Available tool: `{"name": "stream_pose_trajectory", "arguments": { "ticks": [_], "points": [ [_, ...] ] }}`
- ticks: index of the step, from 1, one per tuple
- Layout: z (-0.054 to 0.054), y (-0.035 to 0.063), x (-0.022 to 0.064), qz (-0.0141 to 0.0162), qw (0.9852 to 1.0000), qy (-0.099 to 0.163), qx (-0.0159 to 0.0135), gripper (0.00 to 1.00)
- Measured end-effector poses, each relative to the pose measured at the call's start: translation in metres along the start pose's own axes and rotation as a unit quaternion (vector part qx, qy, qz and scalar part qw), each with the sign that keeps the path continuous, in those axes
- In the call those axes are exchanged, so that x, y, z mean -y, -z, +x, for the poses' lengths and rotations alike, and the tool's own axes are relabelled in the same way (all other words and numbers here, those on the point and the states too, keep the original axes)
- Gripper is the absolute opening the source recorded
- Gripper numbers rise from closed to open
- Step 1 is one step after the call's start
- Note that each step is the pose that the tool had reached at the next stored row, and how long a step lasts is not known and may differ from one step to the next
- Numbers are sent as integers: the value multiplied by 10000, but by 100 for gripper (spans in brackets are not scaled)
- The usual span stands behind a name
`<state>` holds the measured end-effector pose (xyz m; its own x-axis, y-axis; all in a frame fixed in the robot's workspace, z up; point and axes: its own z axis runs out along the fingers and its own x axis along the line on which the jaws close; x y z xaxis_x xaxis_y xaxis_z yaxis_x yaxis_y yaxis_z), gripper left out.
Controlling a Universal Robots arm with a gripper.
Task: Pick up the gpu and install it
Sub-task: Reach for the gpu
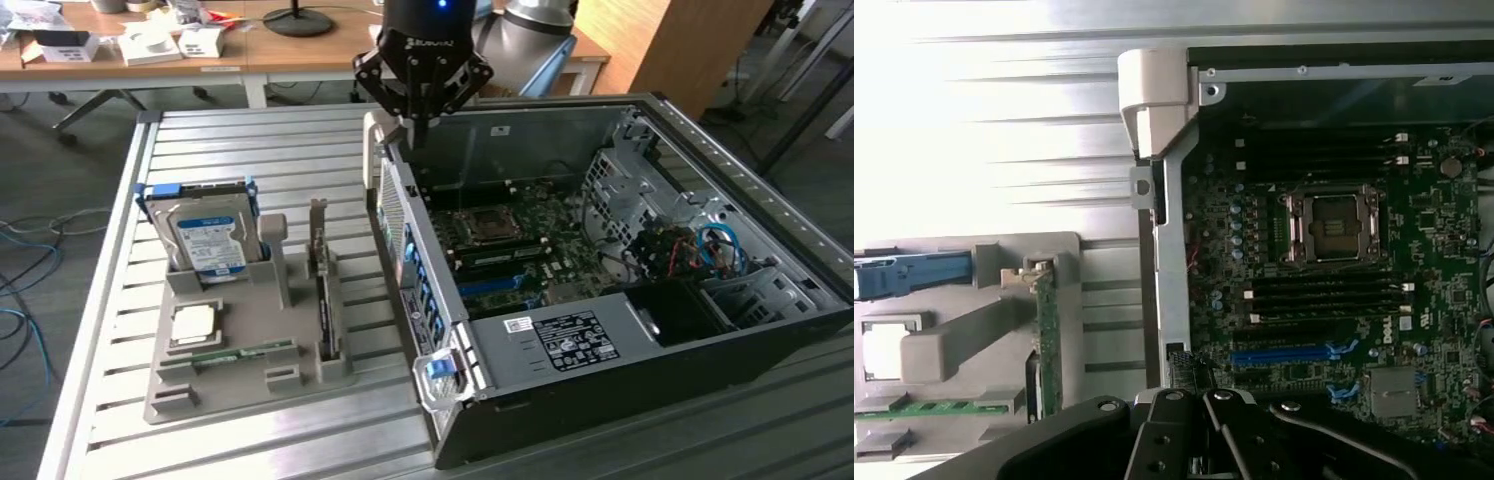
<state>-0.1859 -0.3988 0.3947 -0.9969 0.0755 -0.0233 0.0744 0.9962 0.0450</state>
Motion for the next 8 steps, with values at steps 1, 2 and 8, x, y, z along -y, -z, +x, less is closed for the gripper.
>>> {"name": "stream_pose_trajectory", "arguments": {
  "ticks": [1, 2, 8],
  "points": [
    [18, 0, 2, 0, 10000, 0, 0, 11],
    [41, 0, 3, 0, 10000, 0, 0, 11],
    [190, 1, 14, 1, 10000, -2, 0, 11]
  ]
}}
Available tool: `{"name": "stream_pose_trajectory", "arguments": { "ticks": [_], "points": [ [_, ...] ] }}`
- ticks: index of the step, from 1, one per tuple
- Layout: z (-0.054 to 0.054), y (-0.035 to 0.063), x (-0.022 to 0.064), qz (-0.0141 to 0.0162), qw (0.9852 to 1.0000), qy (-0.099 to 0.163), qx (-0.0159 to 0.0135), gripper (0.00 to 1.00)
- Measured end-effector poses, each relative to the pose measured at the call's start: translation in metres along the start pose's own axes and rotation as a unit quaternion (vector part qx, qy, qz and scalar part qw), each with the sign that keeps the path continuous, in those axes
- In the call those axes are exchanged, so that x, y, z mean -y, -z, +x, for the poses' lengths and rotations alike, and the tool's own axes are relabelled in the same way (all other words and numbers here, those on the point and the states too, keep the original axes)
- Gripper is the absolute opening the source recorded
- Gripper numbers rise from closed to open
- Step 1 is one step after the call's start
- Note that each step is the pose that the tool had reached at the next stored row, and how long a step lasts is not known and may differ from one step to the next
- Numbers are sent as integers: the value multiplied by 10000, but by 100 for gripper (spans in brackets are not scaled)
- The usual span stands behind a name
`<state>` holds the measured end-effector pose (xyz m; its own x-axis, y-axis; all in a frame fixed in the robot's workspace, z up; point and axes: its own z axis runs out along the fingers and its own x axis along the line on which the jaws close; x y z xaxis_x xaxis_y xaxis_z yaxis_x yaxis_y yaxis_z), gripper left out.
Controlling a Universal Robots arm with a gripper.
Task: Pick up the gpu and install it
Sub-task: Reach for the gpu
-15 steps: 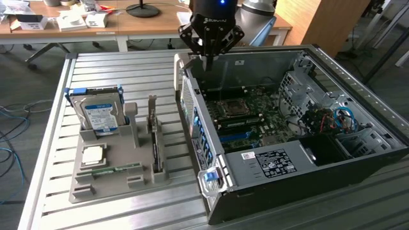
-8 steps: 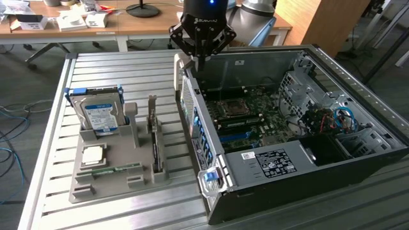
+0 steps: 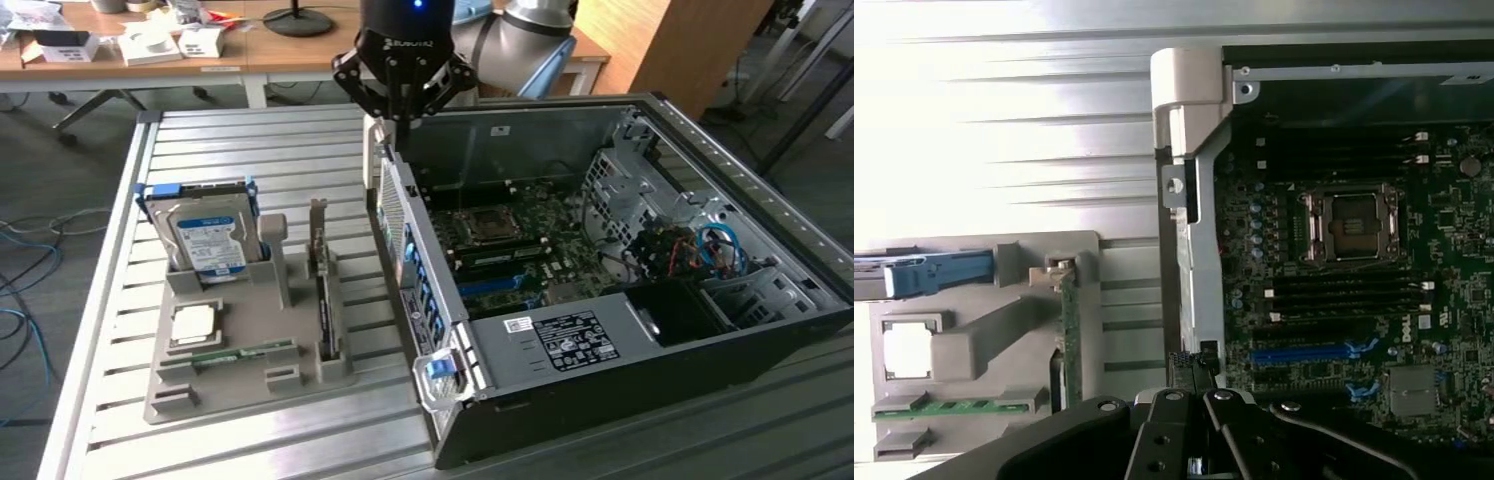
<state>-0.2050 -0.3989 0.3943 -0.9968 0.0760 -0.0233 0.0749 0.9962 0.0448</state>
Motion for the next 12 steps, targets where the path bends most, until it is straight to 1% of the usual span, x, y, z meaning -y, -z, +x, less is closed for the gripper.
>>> {"name": "stream_pose_trajectory", "arguments": {
  "ticks": [12],
  "points": [
    [337, -2, 25, 3, 10000, -3, 0, 11]
  ]
}}
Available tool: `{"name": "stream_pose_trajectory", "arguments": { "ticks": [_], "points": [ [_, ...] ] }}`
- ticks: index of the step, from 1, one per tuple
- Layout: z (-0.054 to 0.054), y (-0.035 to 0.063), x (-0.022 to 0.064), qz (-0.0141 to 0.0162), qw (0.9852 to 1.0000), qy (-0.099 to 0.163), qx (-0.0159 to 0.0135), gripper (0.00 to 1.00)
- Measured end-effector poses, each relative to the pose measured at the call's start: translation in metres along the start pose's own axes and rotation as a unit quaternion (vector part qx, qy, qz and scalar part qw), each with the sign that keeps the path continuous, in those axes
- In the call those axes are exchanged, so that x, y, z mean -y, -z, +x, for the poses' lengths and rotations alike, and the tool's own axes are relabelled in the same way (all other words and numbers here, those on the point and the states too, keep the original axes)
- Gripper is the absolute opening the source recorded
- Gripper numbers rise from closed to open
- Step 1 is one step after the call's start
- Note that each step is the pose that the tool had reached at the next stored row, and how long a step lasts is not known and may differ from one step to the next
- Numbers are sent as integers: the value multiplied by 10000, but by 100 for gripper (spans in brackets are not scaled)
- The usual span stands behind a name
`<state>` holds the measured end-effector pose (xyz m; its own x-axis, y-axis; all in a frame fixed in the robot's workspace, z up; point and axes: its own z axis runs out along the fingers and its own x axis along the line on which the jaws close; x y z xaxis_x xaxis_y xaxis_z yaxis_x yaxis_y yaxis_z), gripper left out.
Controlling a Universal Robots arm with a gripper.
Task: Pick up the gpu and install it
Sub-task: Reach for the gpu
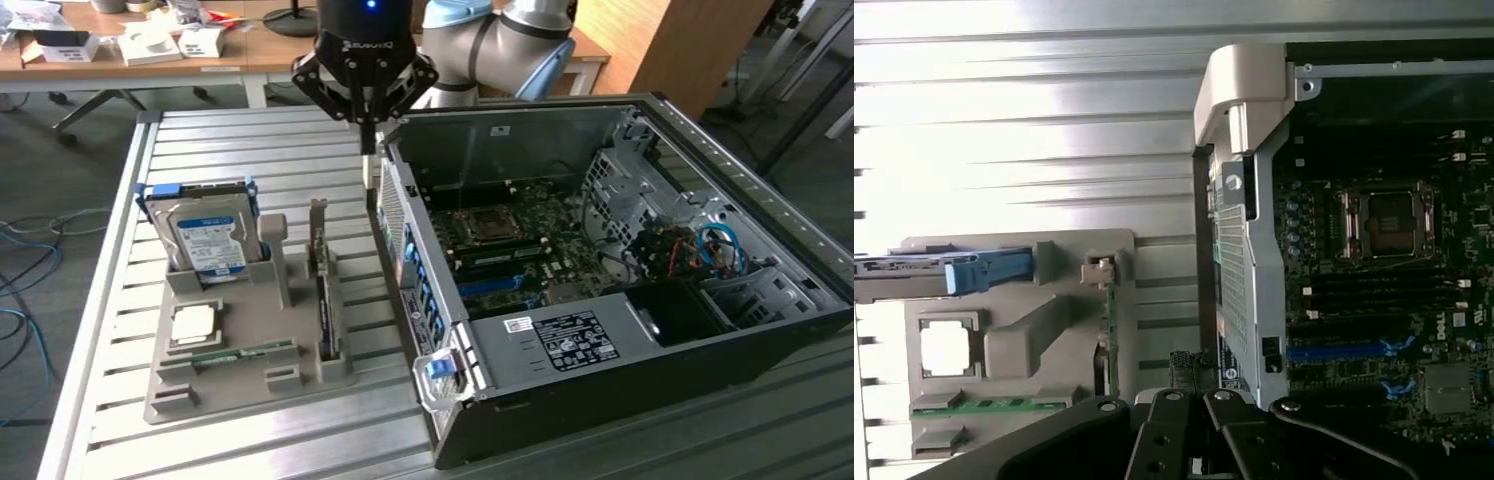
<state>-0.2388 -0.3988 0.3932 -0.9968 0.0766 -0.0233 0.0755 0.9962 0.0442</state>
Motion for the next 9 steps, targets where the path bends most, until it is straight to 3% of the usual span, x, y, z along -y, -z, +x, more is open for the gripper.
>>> {"name": "stream_pose_trajectory", "arguments": {
  "ticks": [9],
  "points": [
    [237, -6, 19, 6, 10000, 0, 1, 11]
  ]
}}
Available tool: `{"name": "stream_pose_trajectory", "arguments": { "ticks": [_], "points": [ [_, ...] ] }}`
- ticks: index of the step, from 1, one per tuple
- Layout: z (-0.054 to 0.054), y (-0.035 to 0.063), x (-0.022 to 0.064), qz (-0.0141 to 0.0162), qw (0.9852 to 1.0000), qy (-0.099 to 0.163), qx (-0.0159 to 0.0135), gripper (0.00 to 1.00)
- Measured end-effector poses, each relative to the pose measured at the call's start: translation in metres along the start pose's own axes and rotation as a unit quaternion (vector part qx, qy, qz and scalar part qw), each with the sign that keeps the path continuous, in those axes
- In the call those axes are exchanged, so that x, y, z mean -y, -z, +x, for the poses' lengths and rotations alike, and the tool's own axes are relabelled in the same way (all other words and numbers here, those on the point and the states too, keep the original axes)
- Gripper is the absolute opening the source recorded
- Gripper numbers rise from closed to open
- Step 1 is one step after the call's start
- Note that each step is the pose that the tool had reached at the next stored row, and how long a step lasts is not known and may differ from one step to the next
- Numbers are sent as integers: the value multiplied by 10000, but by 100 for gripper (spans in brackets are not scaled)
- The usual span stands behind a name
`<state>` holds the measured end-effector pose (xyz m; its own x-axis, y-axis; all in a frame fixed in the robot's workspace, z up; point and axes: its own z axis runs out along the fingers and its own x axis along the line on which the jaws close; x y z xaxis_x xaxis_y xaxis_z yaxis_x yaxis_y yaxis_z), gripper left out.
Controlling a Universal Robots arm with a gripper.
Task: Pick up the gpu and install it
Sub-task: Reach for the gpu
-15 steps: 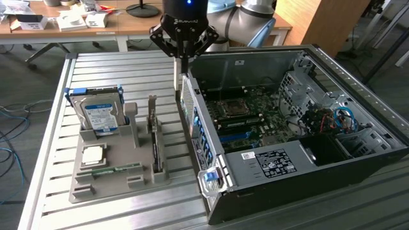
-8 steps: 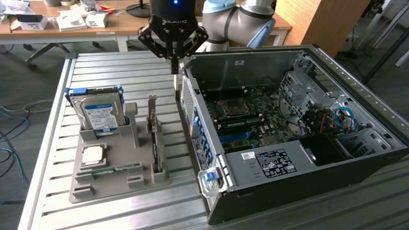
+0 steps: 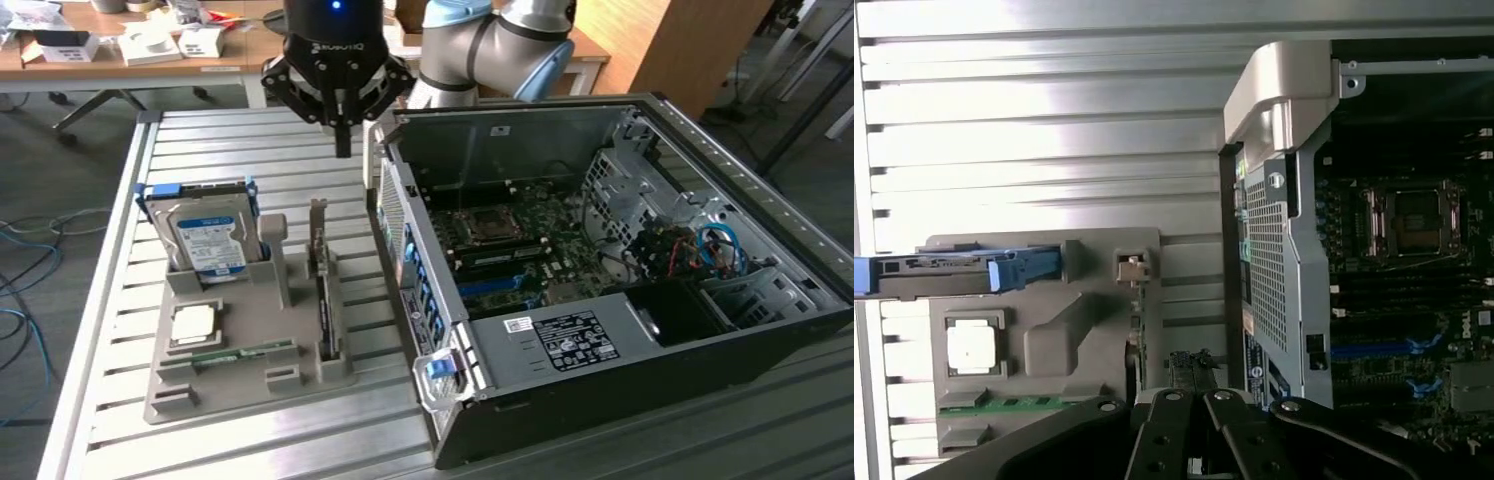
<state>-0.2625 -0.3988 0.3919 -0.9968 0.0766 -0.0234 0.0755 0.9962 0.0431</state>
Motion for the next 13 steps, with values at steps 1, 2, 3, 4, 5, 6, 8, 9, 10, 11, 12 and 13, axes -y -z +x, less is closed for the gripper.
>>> {"name": "stream_pose_trajectory", "arguments": {
  "ticks": [1, 2, 3, 4, 5, 6, 8, 9, 10, 11, 12, 13],
  "points": [
    [21, -1, 2, 0, 10000, 0, 0, 11],
    [40, -2, 3, 1, 10000, 0, 0, 11],
    [57, -3, 5, 2, 10000, 0, 0, 11],
    [77, -3, 6, 2, 10000, 0, 0, 11],
    [97, -4, 8, 3, 10000, 0, 0, 11],
    [116, -5, 9, 3, 10000, 0, 0, 11],
    [152, -6, 12, 4, 10000, 0, 0, 11],
    [169, -7, 13, 4, 10000, 0, 0, 11],
    [185, -8, 15, 5, 10000, 0, 0, 11],
    [200, -8, 16, 5, 10000, 0, 0, 11],
    [205, -8, 16, 5, 10000, -1, 1, 11],
    [205, -9, 16, 5, 10000, 0, 1, 11]
  ]
}}
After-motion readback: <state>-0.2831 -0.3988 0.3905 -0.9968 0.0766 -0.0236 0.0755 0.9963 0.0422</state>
